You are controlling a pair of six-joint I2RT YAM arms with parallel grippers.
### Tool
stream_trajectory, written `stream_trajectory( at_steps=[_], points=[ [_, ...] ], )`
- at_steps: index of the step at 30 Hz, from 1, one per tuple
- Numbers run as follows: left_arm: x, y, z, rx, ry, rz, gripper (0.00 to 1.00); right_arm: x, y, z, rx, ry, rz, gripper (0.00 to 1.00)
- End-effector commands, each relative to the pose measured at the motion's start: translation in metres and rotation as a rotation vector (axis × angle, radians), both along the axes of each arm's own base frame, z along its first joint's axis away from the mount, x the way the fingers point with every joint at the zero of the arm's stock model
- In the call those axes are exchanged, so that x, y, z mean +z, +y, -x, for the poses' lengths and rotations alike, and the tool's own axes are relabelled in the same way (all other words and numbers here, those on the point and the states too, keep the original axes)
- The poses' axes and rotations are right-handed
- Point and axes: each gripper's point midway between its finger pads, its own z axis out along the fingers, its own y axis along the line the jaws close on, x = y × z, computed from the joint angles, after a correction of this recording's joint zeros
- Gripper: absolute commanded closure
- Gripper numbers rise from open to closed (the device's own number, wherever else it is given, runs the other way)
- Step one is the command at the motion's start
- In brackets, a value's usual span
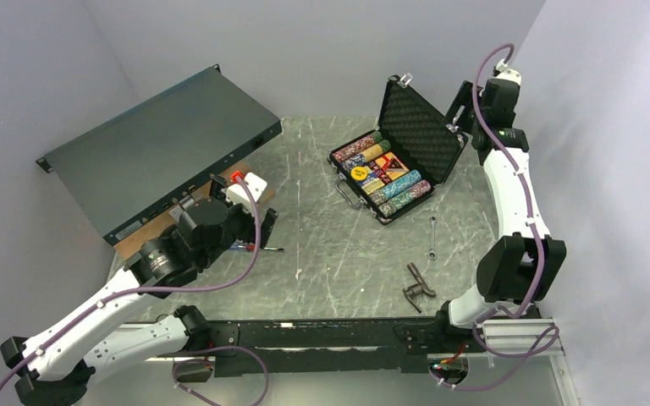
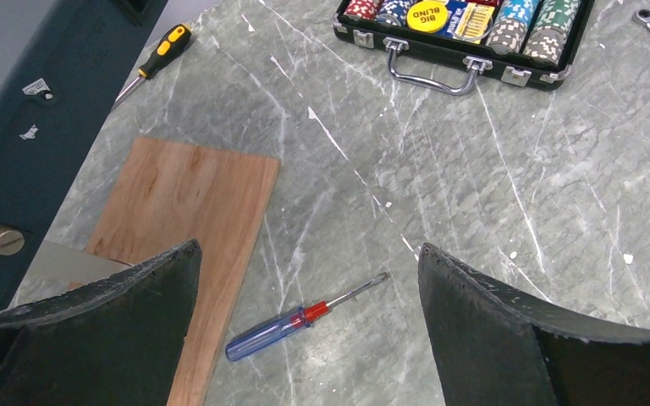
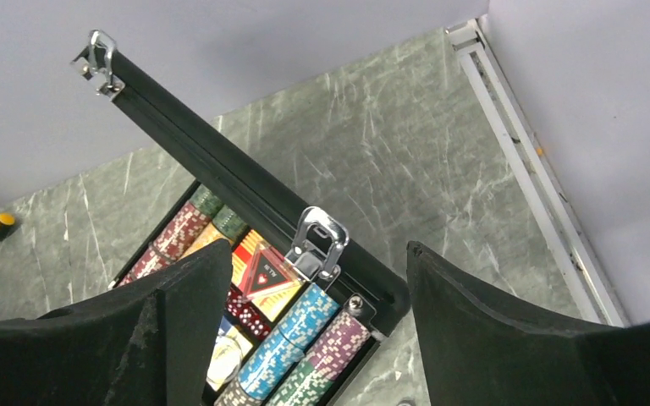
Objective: Pack up texas hold em set
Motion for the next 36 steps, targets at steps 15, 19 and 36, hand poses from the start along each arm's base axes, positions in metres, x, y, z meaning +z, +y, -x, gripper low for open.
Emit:
stream_trajectory(
  at_steps=[15,19,36],
  points=[
    [0.008,-0.008,-0.002,-0.001,0.009,0.055,0.01,-0.03,-0.012,-0.009,0.036,0.055,0.021,0.28],
    [0.007,-0.012,0.0,-0.022,0.017,0.058,0.01,-0.044,-0.01,-0.01,0.056,0.079,0.021,0.28],
    [0.017,-0.005,0.002,-0.01,-0.01,0.083,0.01,-0.073,0.007,-0.004,0.057,0.109,-0.002,0.3]
  ],
)
